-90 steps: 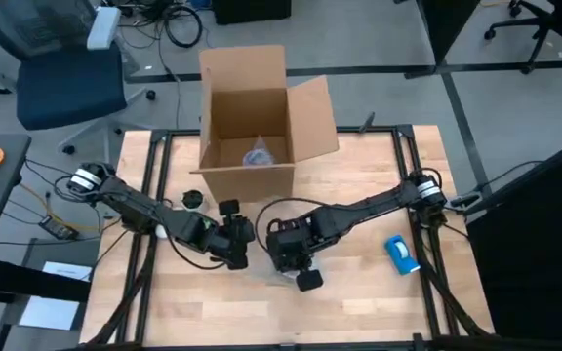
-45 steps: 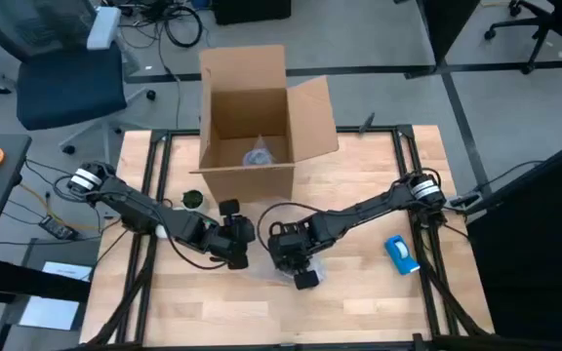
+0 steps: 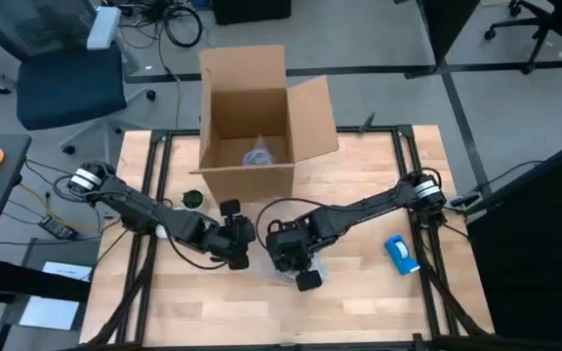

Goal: Wrap mug
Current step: Wrap the black mug with bubble wrap

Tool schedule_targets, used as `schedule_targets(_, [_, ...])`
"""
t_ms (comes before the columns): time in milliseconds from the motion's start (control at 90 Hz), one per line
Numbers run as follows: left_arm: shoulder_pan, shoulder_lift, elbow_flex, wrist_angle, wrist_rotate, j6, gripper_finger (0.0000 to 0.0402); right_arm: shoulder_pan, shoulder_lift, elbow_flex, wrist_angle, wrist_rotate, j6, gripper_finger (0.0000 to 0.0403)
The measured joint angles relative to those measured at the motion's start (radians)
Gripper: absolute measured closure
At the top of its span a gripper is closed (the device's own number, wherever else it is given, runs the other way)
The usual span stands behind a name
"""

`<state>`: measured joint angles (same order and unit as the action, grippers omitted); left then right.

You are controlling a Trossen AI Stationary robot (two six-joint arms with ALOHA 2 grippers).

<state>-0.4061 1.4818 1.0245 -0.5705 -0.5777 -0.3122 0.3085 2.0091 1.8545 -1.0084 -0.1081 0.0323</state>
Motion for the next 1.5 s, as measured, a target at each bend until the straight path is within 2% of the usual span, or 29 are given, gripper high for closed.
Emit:
schedule_targets(122, [0.0,0.0,0.0,0.0,0.0,0.002,0.027,0.013,0.001,0.0,0.004,-0.001,0.0,0.0403])
schedule_targets(356, [0.0,0.0,0.0,0.0,0.001,0.008,0.027,0.016,0.034,-0.107,0.103,-0.001,-0.01,0.0403])
schedule_targets(478, [0.0,0.0,0.0,0.003,0.001,0.011,0.027,0.006,0.076,-0.143,0.096,-0.004,-0.01,0.0403])
schedule_targets(756, [0.0,0.0,0.0,0.004,0.002,0.016,0.027,-0.004,0.087,-0.123,0.093,-0.005,-0.044,0.0403])
schedule_targets(1067, [0.0,0.0,0.0,0.003,-0.002,0.02,0.027,-0.004,-0.01,0.004,-0.08,0.064,-0.041,0.0403])
schedule_targets(1122, [0.0,0.0,0.0,0.003,-0.002,0.02,0.027,-0.004,-0.022,0.008,-0.117,0.054,-0.006,0.0403])
schedule_targets(1289, [0.0,0.0,0.0,0.003,-0.004,0.02,0.027,0.004,-0.015,0.008,-0.216,-0.068,0.088,0.0403])
schedule_targets(1500, [0.002,0.0,0.0,0.005,-0.01,0.021,0.027,0.022,-0.014,-0.011,-0.19,-0.008,0.08,0.0403])
